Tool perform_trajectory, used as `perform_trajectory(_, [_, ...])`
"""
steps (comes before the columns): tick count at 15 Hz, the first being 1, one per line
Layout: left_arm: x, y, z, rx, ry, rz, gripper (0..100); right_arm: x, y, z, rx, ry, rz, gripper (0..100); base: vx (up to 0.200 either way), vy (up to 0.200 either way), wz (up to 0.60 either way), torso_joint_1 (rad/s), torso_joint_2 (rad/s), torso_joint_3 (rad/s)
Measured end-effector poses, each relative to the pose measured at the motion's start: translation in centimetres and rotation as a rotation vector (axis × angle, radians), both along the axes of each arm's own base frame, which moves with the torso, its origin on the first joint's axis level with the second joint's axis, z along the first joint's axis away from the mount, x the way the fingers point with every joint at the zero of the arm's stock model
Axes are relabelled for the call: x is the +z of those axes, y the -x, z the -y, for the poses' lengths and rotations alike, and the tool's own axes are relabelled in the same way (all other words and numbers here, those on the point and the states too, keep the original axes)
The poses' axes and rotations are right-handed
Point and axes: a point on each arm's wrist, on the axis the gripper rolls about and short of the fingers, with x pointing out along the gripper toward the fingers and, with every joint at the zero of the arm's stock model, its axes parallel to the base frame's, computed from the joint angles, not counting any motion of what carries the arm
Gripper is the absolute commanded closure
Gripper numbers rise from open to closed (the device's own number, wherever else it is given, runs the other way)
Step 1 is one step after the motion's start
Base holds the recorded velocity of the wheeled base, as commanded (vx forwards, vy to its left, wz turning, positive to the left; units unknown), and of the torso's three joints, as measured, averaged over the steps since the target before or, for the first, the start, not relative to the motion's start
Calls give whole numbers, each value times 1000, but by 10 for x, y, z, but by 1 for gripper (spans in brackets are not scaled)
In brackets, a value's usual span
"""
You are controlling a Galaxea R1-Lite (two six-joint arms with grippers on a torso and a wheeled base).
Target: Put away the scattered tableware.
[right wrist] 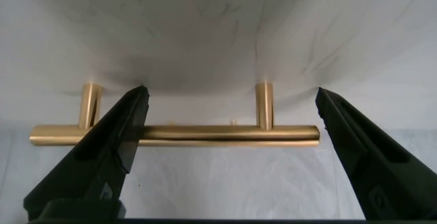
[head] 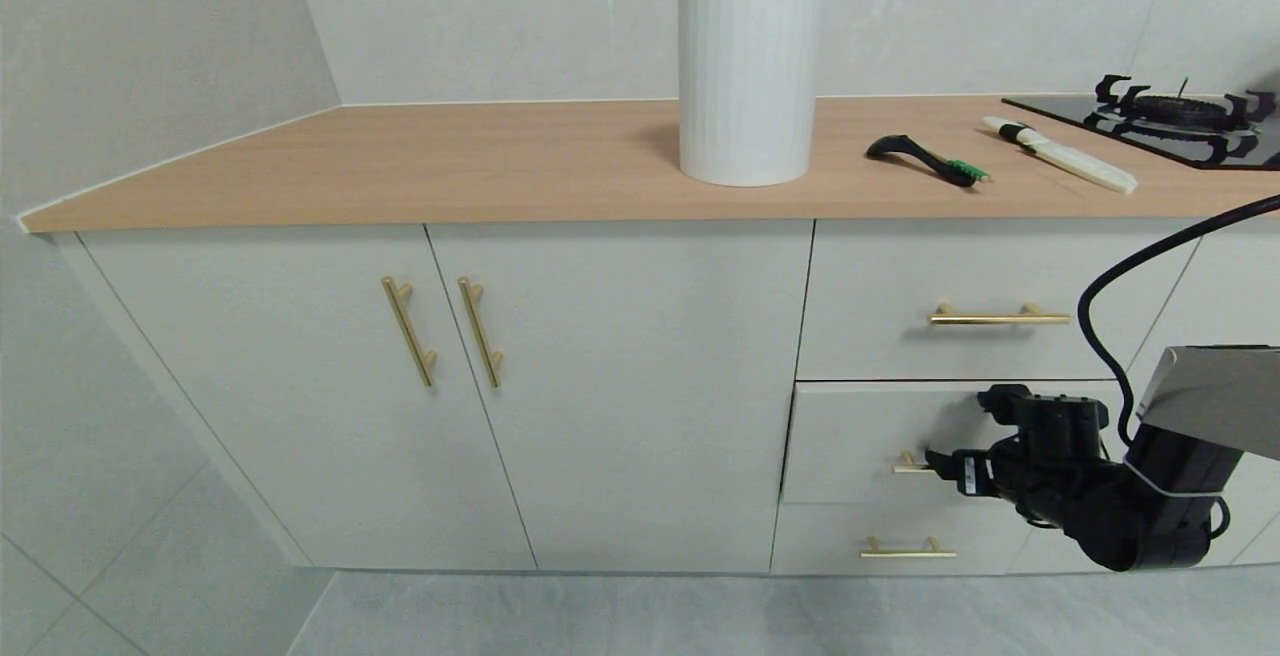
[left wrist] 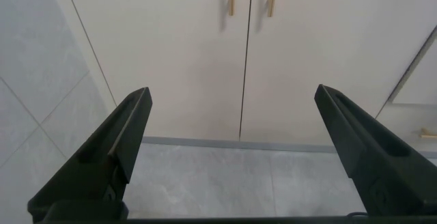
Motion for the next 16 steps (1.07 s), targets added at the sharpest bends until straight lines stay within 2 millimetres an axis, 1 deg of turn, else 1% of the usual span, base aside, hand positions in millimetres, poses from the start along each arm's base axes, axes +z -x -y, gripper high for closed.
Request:
perform_trajectory(3, [0, 0, 0, 0, 0, 0, 0, 1, 9, 0, 1, 0, 8, 0, 0, 0, 0, 0, 0, 0])
perform_trajectory(5, [0, 0, 0, 0, 0, 0, 0, 2, 18, 0, 2, 1, 6, 0, 0, 0, 0, 0, 0, 0])
perform_trajectory(9, [0, 0, 0, 0, 0, 0, 0, 17, 46, -1, 25, -15, 6, 0, 0, 0, 0, 0, 0, 0])
perform_trajectory(11, [0, 0, 0, 0, 0, -1, 0, 38, 60, 0, 55, -35, 39, 0, 0, 0, 0, 0, 0, 0])
perform_trajectory(14, [0, 0, 0, 0, 0, 0, 0, 86, 82, -3, 92, -51, 92, 0, 0, 0, 0, 0, 0, 0])
perform_trajectory(16, [0, 0, 0, 0, 0, 0, 0, 118, 99, -6, 124, -65, 72, 0, 0, 0, 0, 0, 0, 0])
